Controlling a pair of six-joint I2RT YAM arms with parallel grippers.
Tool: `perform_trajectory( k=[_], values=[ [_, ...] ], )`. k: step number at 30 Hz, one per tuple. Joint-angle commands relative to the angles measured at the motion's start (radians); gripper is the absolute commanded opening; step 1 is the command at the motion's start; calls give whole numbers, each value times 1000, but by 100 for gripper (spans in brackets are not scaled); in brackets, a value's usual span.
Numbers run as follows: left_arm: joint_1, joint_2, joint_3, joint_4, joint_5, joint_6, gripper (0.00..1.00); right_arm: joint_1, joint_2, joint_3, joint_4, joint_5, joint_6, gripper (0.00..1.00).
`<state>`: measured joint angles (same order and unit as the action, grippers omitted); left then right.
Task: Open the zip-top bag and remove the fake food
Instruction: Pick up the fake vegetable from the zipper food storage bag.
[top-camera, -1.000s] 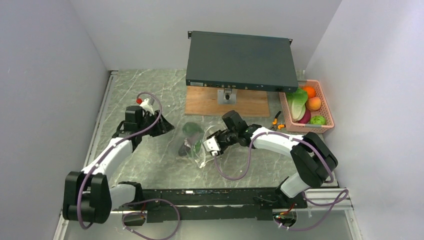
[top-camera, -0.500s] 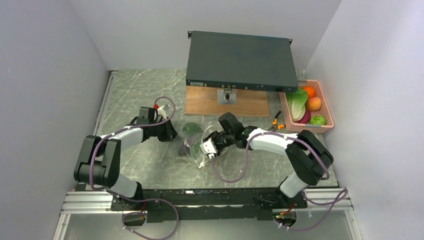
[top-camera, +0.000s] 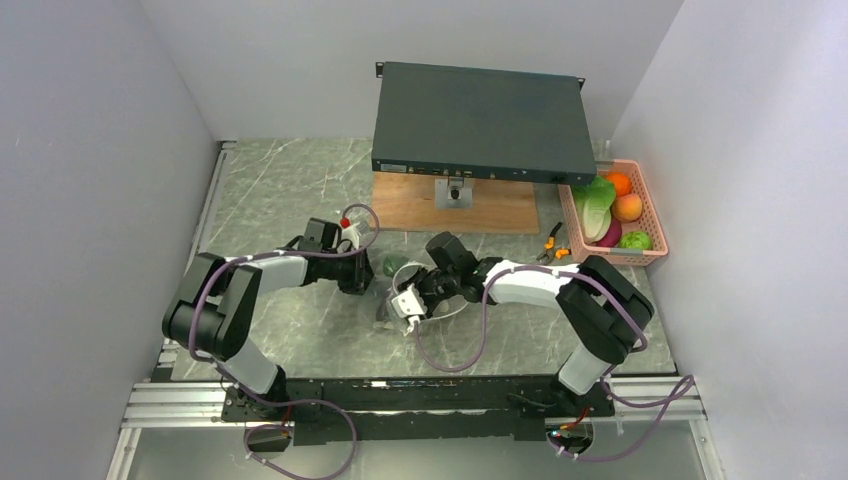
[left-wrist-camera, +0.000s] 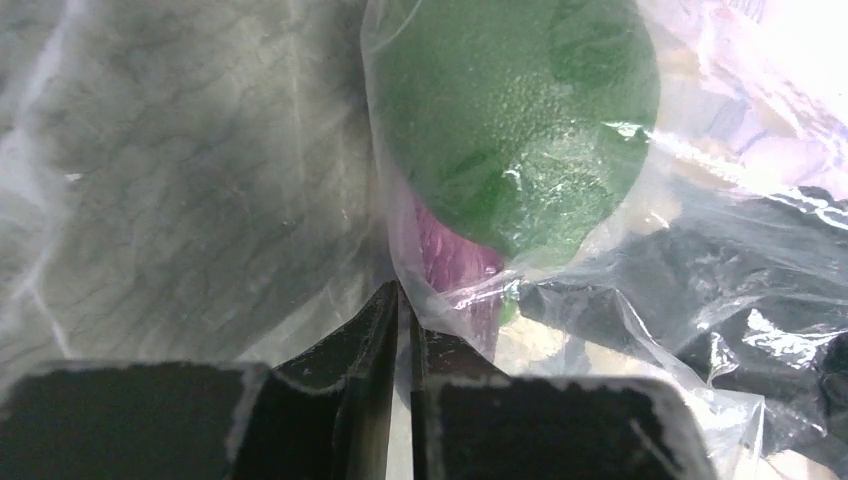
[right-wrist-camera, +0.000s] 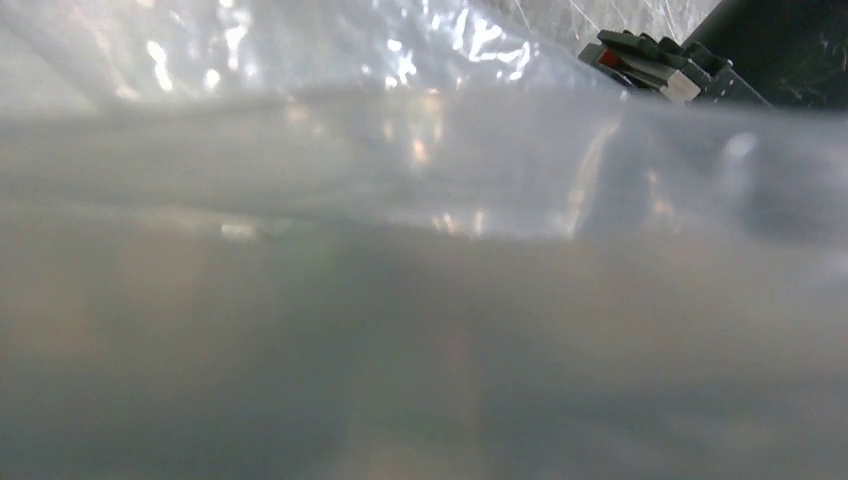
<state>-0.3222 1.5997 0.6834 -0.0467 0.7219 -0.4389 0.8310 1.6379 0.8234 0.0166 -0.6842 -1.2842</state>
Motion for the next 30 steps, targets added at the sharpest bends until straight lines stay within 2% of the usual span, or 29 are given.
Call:
perform_trajectory(
  k=[1,7,11,14,20,26,30],
  values=[
    [-24,17,36,38,52,-13,14,24,22,36,17,-4,-50,45],
    [-49,33,53,39,63,-17,15,41,45,29,10,15,-68,44],
    [-52,49,46,34,53,-13,16,38,52,37,-11,51,-65,35],
    [-50,54,35,31,41,-12,16,24,37,33,-46,70,-57,33],
    [-43,45,22,36,29,-14,17,-30,7,10,-106,82,-95,41],
    [-44,57,22,77,73,-27,18,-40,21,4,-70,90,-121,52],
    [-54,69,40,80,99,-26,18,-32,54,26,-61,80,-139,56]
  ],
)
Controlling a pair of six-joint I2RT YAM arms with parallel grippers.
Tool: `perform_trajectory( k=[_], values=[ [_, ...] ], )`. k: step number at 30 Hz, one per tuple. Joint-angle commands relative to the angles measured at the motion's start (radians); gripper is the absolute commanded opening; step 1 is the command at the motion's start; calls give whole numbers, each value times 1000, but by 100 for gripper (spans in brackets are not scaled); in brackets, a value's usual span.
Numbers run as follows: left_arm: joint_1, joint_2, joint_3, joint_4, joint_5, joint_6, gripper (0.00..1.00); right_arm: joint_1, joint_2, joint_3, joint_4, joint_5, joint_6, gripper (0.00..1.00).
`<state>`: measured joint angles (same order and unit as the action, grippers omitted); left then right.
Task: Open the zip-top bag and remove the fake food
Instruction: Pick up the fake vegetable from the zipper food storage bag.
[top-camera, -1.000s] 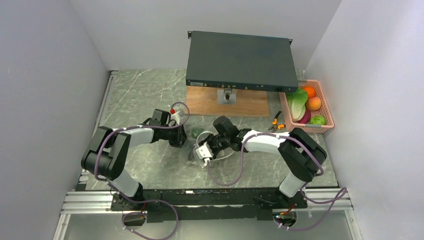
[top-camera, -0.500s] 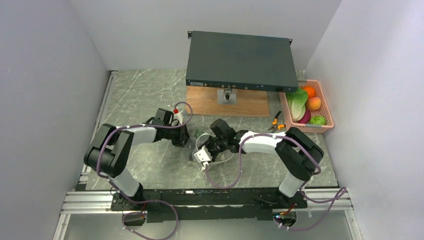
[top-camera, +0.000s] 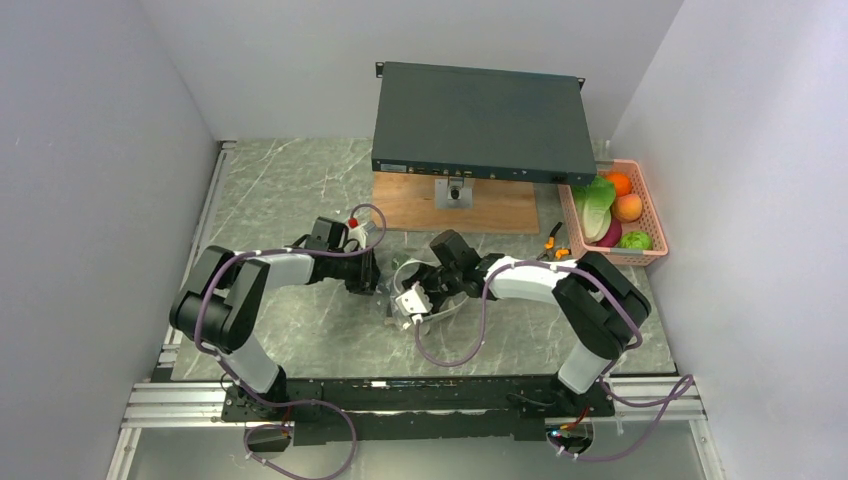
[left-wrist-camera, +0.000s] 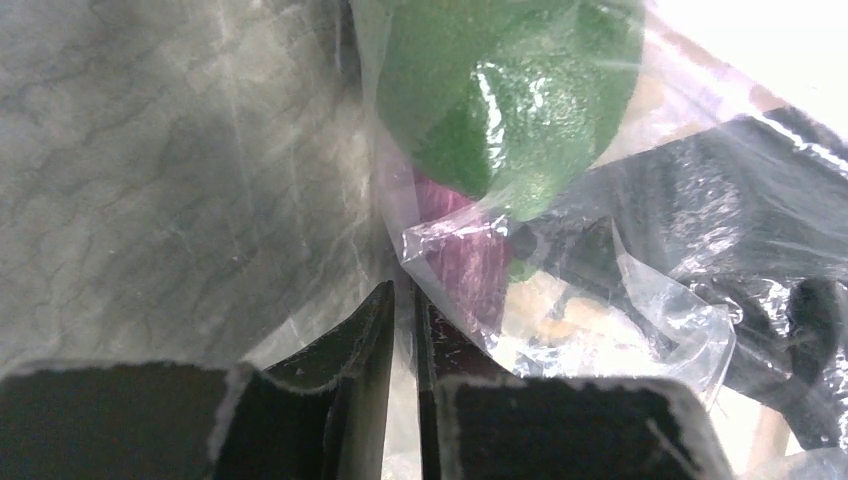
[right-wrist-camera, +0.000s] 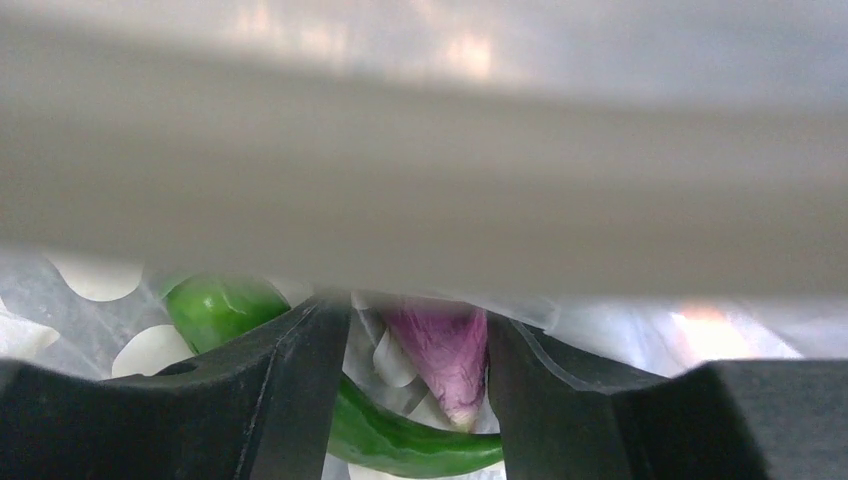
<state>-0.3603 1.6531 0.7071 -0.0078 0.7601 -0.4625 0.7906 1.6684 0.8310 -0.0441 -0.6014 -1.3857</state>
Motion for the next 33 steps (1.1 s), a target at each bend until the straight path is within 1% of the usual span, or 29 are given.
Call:
perform_trajectory(
  k=[1,6,8,10,13,16,21,24,28,31,33],
  values=[
    [-20,21,21,40,67,-2,19,9,31,24,-2,-4,-40,56],
    [-67,70,60,47,91,-4,19,22,66,45,-12,-4,-69,63],
    [-88,87,81,46,100,-4,19,32,76,45,-21,4,-81,64],
    [-100,95,93,43,99,-5,19,38,81,41,-30,15,-86,61],
    [-100,83,87,29,75,-1,19,38,78,32,-58,31,-102,45],
    [-85,58,64,21,40,-4,20,31,58,22,-94,31,-120,32],
    [1,-77,-26,56,-32,-49,24,4,-23,63,-210,-36,-100,18],
    [64,-183,-76,72,-48,-61,34,-7,-72,108,-293,-104,-77,14],
    [118,-287,-126,131,-6,-91,51,-8,-102,158,-407,-173,-66,13],
    [130,-330,-155,206,48,-132,62,-8,-115,157,-415,-184,-44,12],
    [131,-348,-177,254,90,-161,65,-8,-120,153,-411,-181,-37,12]
  ],
)
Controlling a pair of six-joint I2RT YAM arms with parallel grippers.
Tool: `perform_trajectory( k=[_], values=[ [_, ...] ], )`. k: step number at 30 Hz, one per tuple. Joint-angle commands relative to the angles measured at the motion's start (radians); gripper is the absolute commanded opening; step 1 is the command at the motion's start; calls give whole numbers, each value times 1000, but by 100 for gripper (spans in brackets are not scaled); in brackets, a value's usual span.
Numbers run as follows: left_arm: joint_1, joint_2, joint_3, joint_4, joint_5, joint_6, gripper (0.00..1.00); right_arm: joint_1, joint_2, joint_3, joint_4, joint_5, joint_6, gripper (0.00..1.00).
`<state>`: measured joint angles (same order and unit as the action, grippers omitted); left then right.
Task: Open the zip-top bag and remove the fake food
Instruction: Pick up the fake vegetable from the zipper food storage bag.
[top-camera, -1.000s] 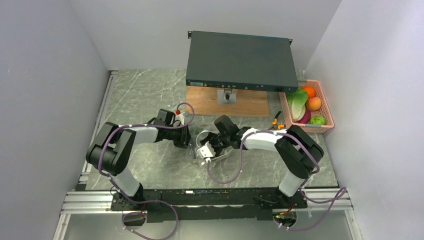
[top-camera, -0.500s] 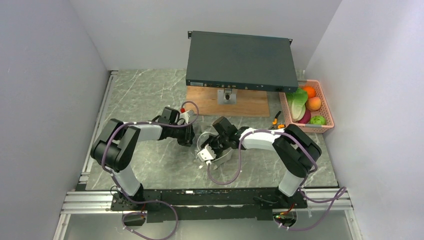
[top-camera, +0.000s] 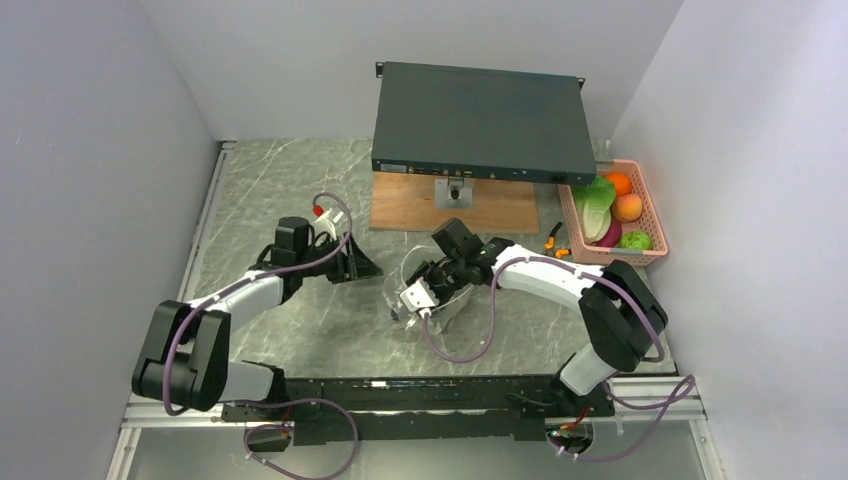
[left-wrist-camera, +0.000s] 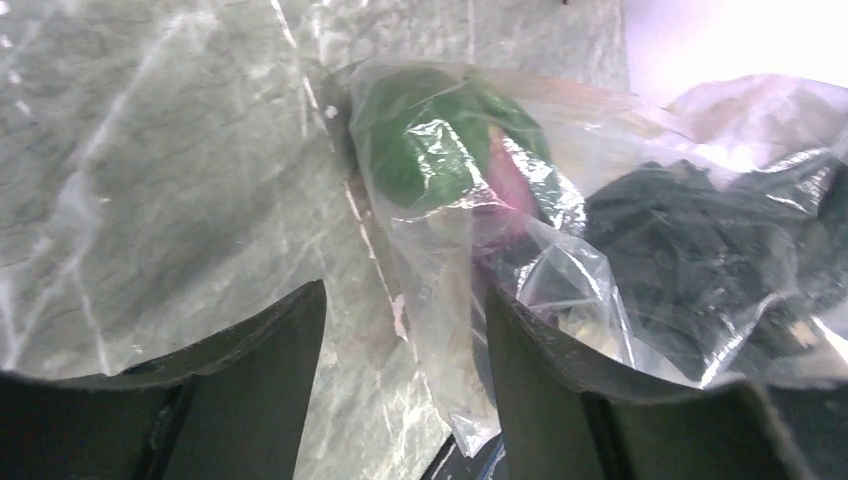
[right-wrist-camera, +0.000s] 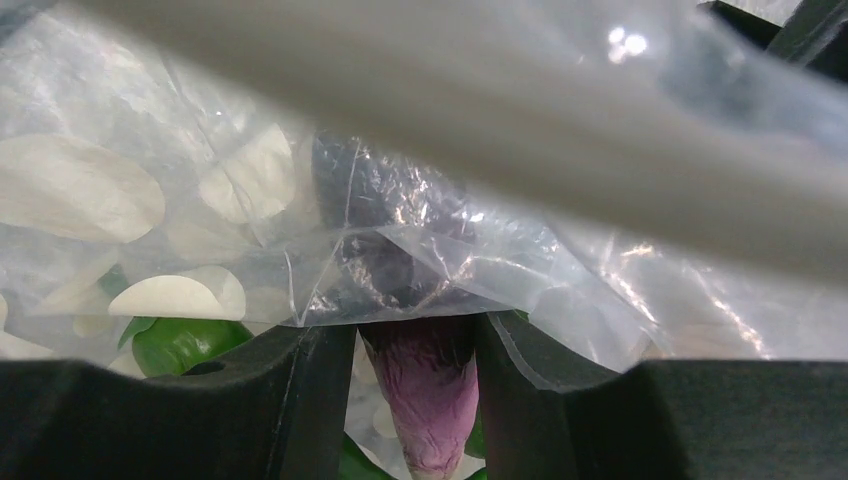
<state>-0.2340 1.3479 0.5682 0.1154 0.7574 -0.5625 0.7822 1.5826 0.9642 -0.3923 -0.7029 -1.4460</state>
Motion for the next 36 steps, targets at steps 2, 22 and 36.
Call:
perform_trajectory(
  k=[2,22,36],
  values=[
    [4,-59,-62,189,133,-96,69,-3,-42,14,-57,-79,31,12],
    [-91,77,-10,61,259,-28,0,-8,-60,-23,13,-40,55,11],
    [76,-68,-14,-259,56,136,0,-60,-190,-75,-24,-94,93,9]
  ],
)
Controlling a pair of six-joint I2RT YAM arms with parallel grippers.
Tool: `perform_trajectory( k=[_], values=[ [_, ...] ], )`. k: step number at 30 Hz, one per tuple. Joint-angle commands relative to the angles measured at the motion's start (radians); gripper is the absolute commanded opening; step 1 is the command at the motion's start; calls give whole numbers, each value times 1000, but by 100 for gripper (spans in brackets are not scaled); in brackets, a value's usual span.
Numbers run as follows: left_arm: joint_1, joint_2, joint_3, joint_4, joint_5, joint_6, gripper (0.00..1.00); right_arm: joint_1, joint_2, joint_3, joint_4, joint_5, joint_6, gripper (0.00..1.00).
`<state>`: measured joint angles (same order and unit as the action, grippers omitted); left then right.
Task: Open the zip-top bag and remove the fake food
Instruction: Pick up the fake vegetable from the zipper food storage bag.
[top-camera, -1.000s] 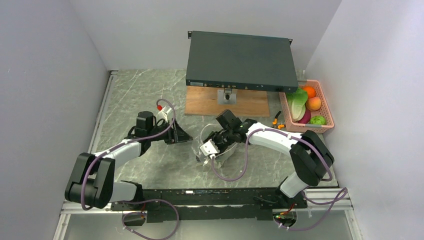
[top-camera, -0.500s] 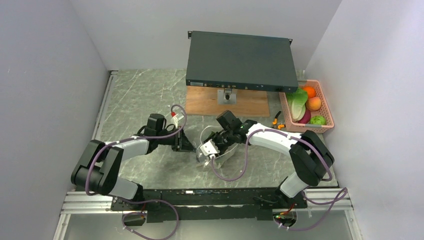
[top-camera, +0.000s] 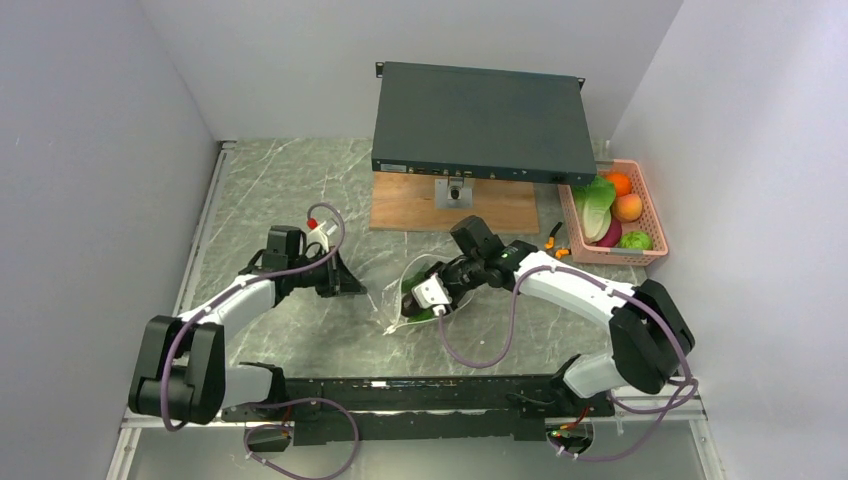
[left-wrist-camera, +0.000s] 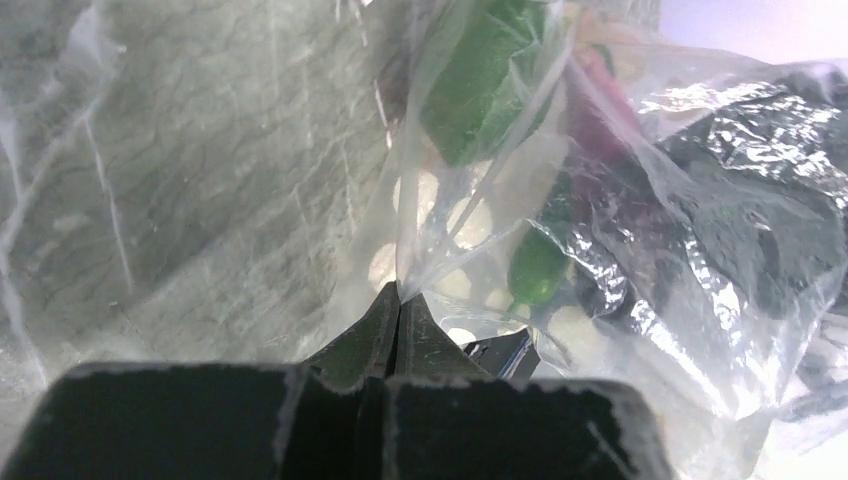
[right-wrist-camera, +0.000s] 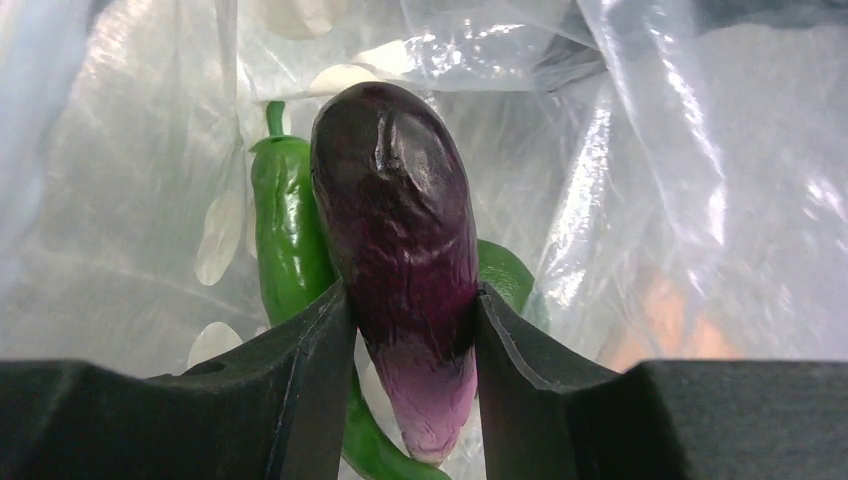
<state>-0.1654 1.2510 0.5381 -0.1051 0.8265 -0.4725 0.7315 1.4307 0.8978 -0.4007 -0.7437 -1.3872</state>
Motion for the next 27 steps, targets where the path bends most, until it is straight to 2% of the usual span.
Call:
perform_trajectory(
  k=[1,10,19,27],
  values=[
    [8,33,18,-38,-13,47,0,-8,-44,-6,-12,-56,42,9],
    [10,42,39,-52,-35,59,0,-18,-109,0,-34,-102,97,8],
    [28,57,-15,53,-35,-11,0,-32,-184,9,-82,-142,164,8],
    [52,63,-48,110,-23,-53,0,-47,-207,52,-199,-172,134,8]
  ],
)
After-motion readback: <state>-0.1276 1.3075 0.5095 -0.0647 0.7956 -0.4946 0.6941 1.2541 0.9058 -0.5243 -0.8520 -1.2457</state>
